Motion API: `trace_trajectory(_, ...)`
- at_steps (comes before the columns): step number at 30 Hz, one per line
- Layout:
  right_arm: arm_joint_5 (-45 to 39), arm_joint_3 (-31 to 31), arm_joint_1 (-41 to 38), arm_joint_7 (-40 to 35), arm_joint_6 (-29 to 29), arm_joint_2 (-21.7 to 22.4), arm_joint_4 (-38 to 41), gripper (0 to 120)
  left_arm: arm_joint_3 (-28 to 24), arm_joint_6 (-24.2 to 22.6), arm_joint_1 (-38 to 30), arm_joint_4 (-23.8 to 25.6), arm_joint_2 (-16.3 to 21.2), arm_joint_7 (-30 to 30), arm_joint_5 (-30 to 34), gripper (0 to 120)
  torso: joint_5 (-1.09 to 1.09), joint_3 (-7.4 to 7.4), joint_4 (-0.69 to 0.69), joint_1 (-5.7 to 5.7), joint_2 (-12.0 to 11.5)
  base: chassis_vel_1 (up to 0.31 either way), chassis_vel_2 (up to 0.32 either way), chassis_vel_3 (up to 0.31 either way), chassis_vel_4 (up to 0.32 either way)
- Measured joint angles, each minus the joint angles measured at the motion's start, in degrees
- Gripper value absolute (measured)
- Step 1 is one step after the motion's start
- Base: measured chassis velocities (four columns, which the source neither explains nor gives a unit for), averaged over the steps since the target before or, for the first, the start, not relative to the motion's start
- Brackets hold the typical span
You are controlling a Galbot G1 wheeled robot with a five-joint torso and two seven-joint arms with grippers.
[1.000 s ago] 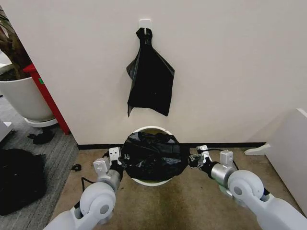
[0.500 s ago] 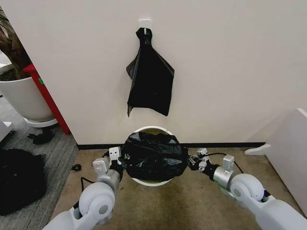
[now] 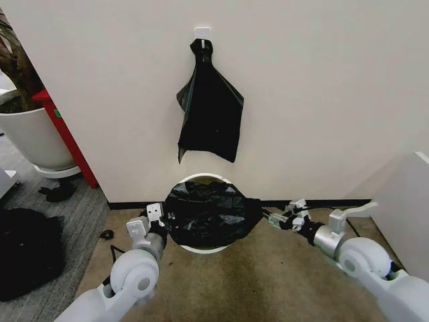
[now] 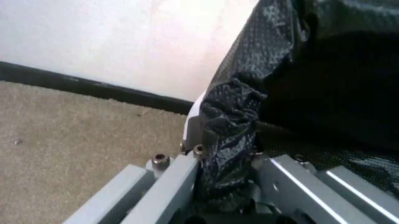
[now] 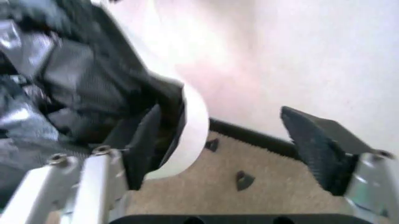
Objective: Place the garbage bag over the trash bin.
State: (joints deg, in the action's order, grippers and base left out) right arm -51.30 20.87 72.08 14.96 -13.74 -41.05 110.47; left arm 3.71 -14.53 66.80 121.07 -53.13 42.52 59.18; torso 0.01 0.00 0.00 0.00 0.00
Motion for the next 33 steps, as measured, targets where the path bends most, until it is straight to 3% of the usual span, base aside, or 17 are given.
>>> trace_trajectory(3,-0.4,2.0,0.5,0.7,0.0,0.3,0.8,79,0.0,0.0,-0.2,-0.2,0.0,0.0,0.0,0,-0.02,0.00,-0.01,0.00,0.0,0.000,0.000,0.000,0.000)
trace_trajectory(7,-2.4,4.5,-0.7,-0.5,-0.6,0.9,5.2,97,-0.3,0.0,-0.7,-0.4,0.5,-0.3,-0.3,0,-0.02,0.00,0.00,0.00,0.0,0.000,0.000,0.000,0.000)
trace_trajectory(12,-1.2,1.0,-3.2,-4.3,-2.2,0.2,9.8,100,-1.0,0.0,-0.8,-0.1,1.1,-0.9,-2.0,0,-0.02,0.00,0.01,0.00,0.0,0.000,0.000,0.000,0.000)
trace_trajectory(18,3.9,-3.1,-4.4,-4.3,-3.8,-3.0,12.0,94,-1.5,0.0,-0.5,0.9,2.6,-1.4,-4.0,0,-0.02,0.00,0.00,-0.01,0.0,0.000,0.000,0.000,0.000)
trace_trajectory(26,6.1,-6.6,-5.5,-3.0,-4.5,-5.9,11.8,74,-1.5,0.7,1.5,1.7,4.6,-4.1,-8.6,0,-0.01,0.00,0.01,-0.01,0.0,0.000,0.000,0.000,0.000)
trace_trajectory(33,8.5,-9.4,-6.1,-2.2,-4.6,-7.1,11.3,72,-1.5,0.7,1.6,2.2,4.7,-4.5,-9.5,0,-0.02,0.00,0.00,-0.01,0.0,0.000,0.000,0.000,0.000)
